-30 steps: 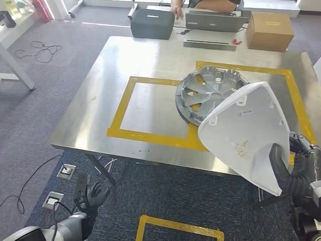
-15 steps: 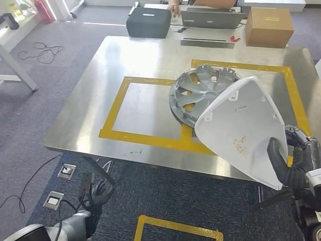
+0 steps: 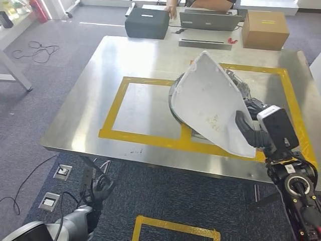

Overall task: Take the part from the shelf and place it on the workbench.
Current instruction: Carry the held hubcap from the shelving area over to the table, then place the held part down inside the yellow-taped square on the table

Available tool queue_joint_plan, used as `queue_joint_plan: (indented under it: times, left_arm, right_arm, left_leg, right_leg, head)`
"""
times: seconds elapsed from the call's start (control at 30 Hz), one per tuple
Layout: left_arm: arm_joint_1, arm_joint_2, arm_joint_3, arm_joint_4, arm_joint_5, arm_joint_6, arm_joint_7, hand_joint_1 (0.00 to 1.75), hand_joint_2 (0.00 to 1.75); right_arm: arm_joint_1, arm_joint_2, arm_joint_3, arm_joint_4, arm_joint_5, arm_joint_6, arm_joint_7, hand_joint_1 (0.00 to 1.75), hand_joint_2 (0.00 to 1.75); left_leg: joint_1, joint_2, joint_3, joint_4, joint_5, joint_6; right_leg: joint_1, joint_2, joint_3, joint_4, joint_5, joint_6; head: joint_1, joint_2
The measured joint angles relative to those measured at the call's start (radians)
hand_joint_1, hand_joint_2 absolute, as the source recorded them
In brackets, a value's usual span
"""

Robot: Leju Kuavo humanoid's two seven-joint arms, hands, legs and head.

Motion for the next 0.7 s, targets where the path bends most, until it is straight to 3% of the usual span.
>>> queue_joint_plan:
  times: [0.07, 0.13, 0.17, 0.2, 0.3, 0.33, 0.37, 0.5, 0.57, 0.63, 0.67, 0.7]
  left_arm:
    - [-0.002, -0.006, -0.001, 0.000, 0.001, 0.001, -0.001, 0.00, 1.75]
    - [-0.003, -0.009, -0.004, 0.000, 0.002, 0.001, -0.002, 0.00, 1.75]
    - [-0.003, -0.011, -0.005, 0.000, 0.003, 0.000, -0.003, 0.00, 1.75]
    - [-0.003, -0.012, -0.006, 0.000, 0.004, 0.000, -0.003, 0.00, 1.75]
    - [-0.003, -0.016, -0.008, 0.000, 0.005, -0.001, -0.004, 0.00, 1.75]
    - [-0.004, -0.017, -0.008, 0.000, 0.006, -0.001, -0.005, 0.00, 1.75]
    - [-0.006, -0.017, -0.009, 0.000, 0.006, -0.002, -0.006, 0.00, 1.75]
    - [-0.013, -0.017, -0.014, 0.000, 0.003, -0.004, -0.008, 0.00, 1.75]
    - [-0.017, -0.018, -0.016, 0.000, 0.001, -0.004, -0.008, 0.00, 1.75]
    - [-0.018, -0.019, -0.020, 0.000, -0.002, -0.004, -0.007, 0.00, 1.75]
    - [-0.017, -0.020, -0.021, 0.000, -0.005, -0.004, -0.006, 0.00, 1.75]
    - [-0.017, -0.021, -0.023, 0.000, -0.010, -0.005, -0.004, 0.00, 1.75]
  right_arm:
    - [-0.060, 0.025, 0.032, 0.086, -0.028, 0.000, -0.027, 1.75, 1.75]
    - [-0.114, 0.053, 0.068, 0.172, -0.052, -0.001, -0.055, 1.75, 1.75]
    - [-0.131, 0.067, 0.085, 0.209, -0.060, -0.002, -0.063, 1.75, 1.75]
    - [-0.144, 0.081, 0.101, 0.240, -0.065, -0.003, -0.067, 1.75, 1.75]
    - [-0.186, 0.126, 0.139, 0.329, -0.084, -0.001, -0.068, 1.75, 1.75]
    - [-0.203, 0.142, 0.150, 0.360, -0.092, 0.000, -0.068, 1.75, 1.75]
    - [-0.219, 0.159, 0.160, 0.391, -0.097, -0.001, -0.070, 1.75, 1.75]
    - [-0.267, 0.238, 0.192, 0.521, -0.100, -0.018, -0.088, 1.75, 1.75]
    - [-0.292, 0.270, 0.204, 0.575, -0.099, -0.023, -0.092, 1.75, 1.75]
    - [-0.311, 0.297, 0.217, 0.628, -0.090, -0.031, -0.092, 1.75, 1.75]
    - [-0.318, 0.310, 0.223, 0.655, -0.080, -0.037, -0.092, 1.75, 1.75]
    - [-0.325, 0.324, 0.230, 0.682, -0.067, -0.044, -0.091, 1.75, 1.75]
  left_leg:
    - [0.005, 0.000, 0.005, -0.008, 0.005, 0.005]
    - [0.006, -0.002, 0.006, -0.008, 0.004, 0.008]
    - [0.007, -0.003, 0.007, -0.008, 0.003, 0.007]
    - [0.007, -0.006, 0.009, -0.007, 0.001, 0.006]
    - [0.008, -0.013, 0.015, 0.001, -0.010, -0.005]
    - [0.007, -0.013, 0.014, 0.005, -0.013, -0.010]
    - [0.005, -0.013, 0.009, 0.008, -0.014, -0.015]
    - [0.006, -0.008, -0.007, 0.027, -0.022, -0.034]
    - [0.009, -0.006, -0.051, 0.115, -0.064, -0.045]
    - [0.012, -0.005, -0.130, 0.256, -0.113, -0.054]
    - [0.013, -0.005, -0.161, 0.303, -0.120, -0.056]
    - [0.014, -0.005, -0.175, 0.313, -0.108, -0.057]
  right_leg:
    - [-0.002, -0.001, -0.043, 0.094, -0.053, 0.007]
    - [-0.006, -0.001, -0.105, 0.235, -0.109, 0.014]
    - [-0.008, -0.002, -0.124, 0.274, -0.115, 0.017]
    - [-0.010, -0.002, -0.125, 0.274, -0.102, 0.019]
    - [-0.013, -0.002, -0.045, 0.094, 0.003, 0.016]
    - [-0.013, -0.002, -0.019, 0.040, 0.021, 0.013]
    - [-0.011, -0.001, -0.005, 0.009, 0.024, 0.009]
    - [-0.012, 0.003, 0.008, -0.015, 0.014, -0.009]
    - [-0.015, 0.001, 0.013, -0.020, 0.014, -0.019]
    - [-0.015, 0.000, 0.014, -0.021, 0.013, -0.024]
    - [-0.014, 0.000, 0.014, -0.021, 0.012, -0.025]
    - [-0.014, 0.001, 0.015, -0.021, 0.011, -0.026]
  head:
    - [0.006, 0.000]
    - [0.010, 0.000]
    - [0.010, 0.000]
    - [0.011, 0.000]
    - [0.013, 0.000]
    - [0.014, 0.000]
    - [0.014, 0.000]
    - [0.008, 0.000]
    - [0.002, 0.000]
    - [-0.005, 0.000]
    - [-0.007, 0.000]
    - [-0.009, 0.000]
